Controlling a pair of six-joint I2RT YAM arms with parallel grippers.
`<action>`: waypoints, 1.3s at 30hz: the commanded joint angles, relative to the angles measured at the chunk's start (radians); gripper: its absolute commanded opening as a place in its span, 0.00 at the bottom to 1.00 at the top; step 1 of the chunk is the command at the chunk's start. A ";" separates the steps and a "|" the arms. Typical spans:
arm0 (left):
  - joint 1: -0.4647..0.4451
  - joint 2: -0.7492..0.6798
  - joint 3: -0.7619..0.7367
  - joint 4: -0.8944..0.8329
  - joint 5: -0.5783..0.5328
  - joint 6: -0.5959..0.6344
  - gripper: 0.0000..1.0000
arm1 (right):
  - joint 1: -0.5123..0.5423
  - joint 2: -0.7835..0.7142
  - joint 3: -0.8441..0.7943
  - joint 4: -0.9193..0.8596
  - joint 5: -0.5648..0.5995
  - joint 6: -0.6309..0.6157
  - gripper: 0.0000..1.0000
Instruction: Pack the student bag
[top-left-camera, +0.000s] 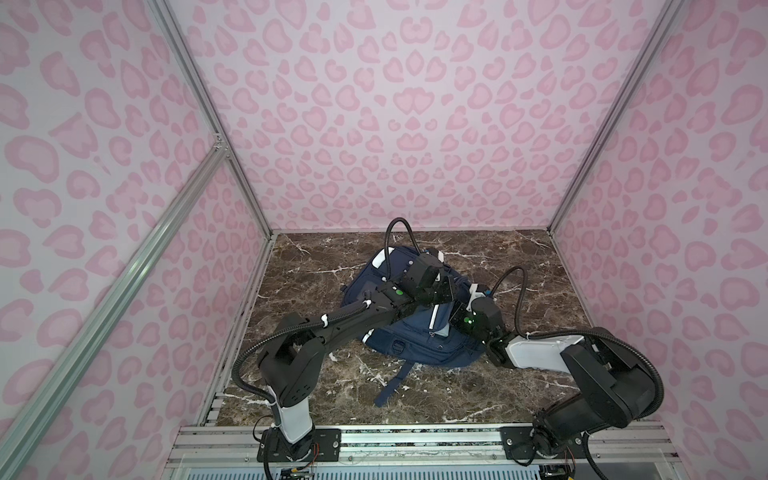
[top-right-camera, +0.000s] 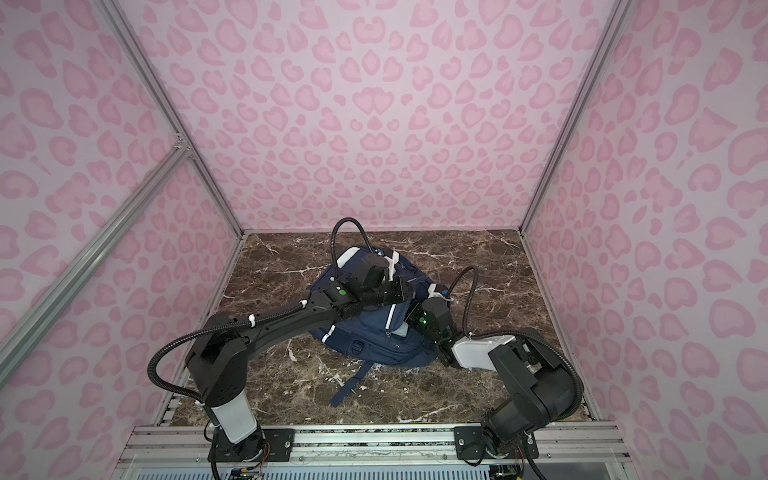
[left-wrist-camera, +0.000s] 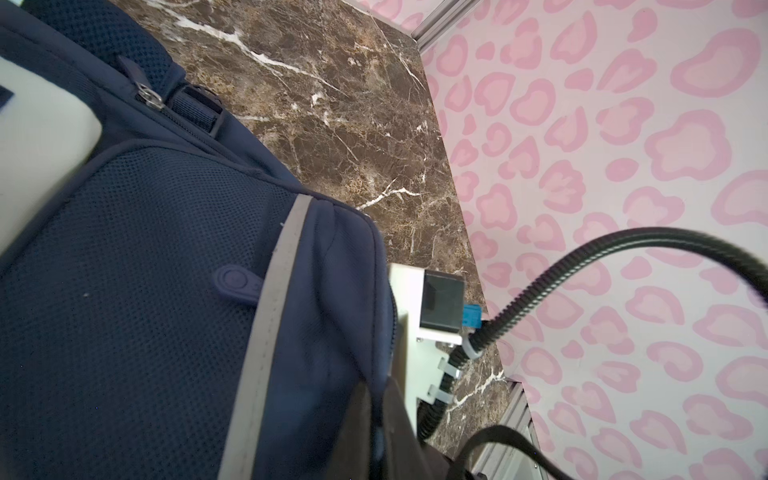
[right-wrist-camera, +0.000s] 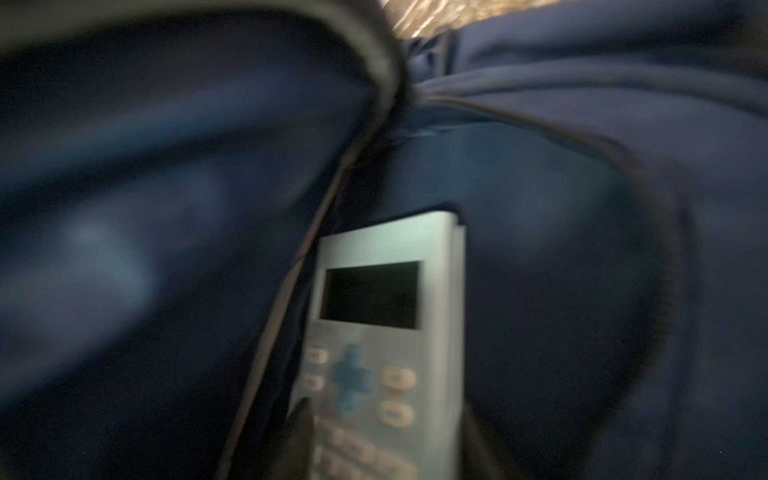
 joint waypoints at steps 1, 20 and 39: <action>0.000 0.000 0.006 0.111 0.024 0.005 0.08 | 0.001 -0.062 0.016 -0.276 -0.042 -0.158 0.69; 0.000 -0.031 -0.027 0.131 0.027 0.008 0.16 | 0.015 -0.142 0.015 -0.255 -0.155 -0.280 0.16; 0.005 -0.460 -0.528 0.004 -0.124 0.034 0.57 | 0.056 -0.651 -0.145 -0.711 -0.033 -0.327 0.31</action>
